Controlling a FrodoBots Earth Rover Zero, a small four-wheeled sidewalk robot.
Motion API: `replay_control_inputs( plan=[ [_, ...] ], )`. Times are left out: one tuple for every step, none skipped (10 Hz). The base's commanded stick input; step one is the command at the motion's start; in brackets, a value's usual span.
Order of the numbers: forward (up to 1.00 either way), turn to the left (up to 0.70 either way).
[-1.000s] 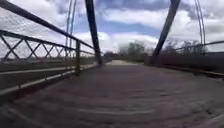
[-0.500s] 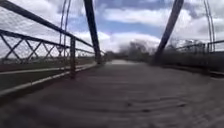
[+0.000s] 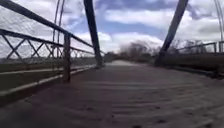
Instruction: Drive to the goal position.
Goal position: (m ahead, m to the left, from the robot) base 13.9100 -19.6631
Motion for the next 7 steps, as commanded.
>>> replay_control_inputs(
  plan=[
    [0.95, 0.0],
    [0.96, 0.0],
    [0.97, 0.0],
    [0.96, 0.0],
    [0.96, 0.0],
    [0.96, -0.02],
    [0.95, -0.03]
  ],
)
